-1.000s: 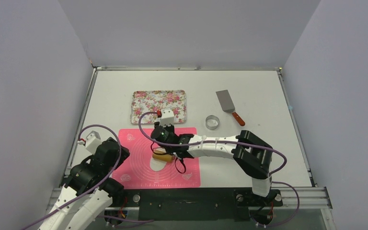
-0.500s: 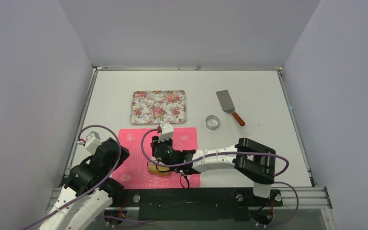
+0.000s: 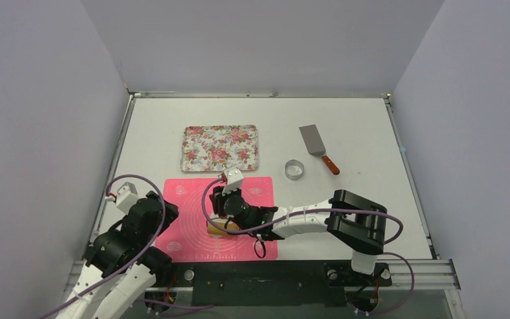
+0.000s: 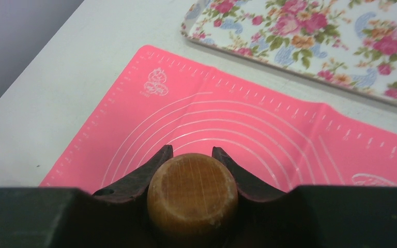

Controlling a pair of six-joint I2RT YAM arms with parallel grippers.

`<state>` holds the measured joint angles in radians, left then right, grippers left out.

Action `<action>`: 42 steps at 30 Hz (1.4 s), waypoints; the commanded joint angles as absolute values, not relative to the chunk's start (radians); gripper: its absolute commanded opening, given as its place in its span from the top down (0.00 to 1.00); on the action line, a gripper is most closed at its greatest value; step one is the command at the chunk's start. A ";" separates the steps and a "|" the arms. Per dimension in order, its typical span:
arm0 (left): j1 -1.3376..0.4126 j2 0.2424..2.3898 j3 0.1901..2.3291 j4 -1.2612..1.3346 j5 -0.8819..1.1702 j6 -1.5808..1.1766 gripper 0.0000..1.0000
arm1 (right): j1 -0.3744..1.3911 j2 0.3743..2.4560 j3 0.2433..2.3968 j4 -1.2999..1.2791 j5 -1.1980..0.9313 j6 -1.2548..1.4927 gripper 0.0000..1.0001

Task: Roll out the dumpling wrappers from the dough
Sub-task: Flatten out the dough on the work surface.

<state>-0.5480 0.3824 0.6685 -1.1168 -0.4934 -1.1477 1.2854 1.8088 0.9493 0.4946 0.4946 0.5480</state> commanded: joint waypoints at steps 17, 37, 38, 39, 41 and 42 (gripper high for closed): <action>-0.544 0.282 0.695 -1.058 -0.489 -1.121 0.40 | 1.267 1.830 0.920 0.669 0.284 0.438 1.00; -0.545 0.312 0.644 -0.841 -0.520 -1.034 0.40 | 1.091 1.525 0.801 0.564 0.337 0.636 1.00; -0.545 0.315 0.641 -0.831 -0.523 -1.029 0.41 | 1.088 1.520 0.790 0.534 0.358 0.671 1.00; -0.545 0.318 0.638 -0.813 -0.528 -1.020 0.40 | 1.076 1.508 0.786 0.515 0.364 0.690 1.00; -0.545 0.324 0.636 -0.791 -0.531 -1.005 0.40 | 1.053 1.501 0.778 0.460 0.371 0.747 1.00; -0.545 0.331 0.636 -0.786 -0.533 -0.999 0.40 | 1.044 1.503 0.772 0.430 0.367 0.786 1.00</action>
<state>-0.5480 0.3119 0.6334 -0.8948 -0.5026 -1.0443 1.0821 1.5421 0.7868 0.4919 0.3283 0.6353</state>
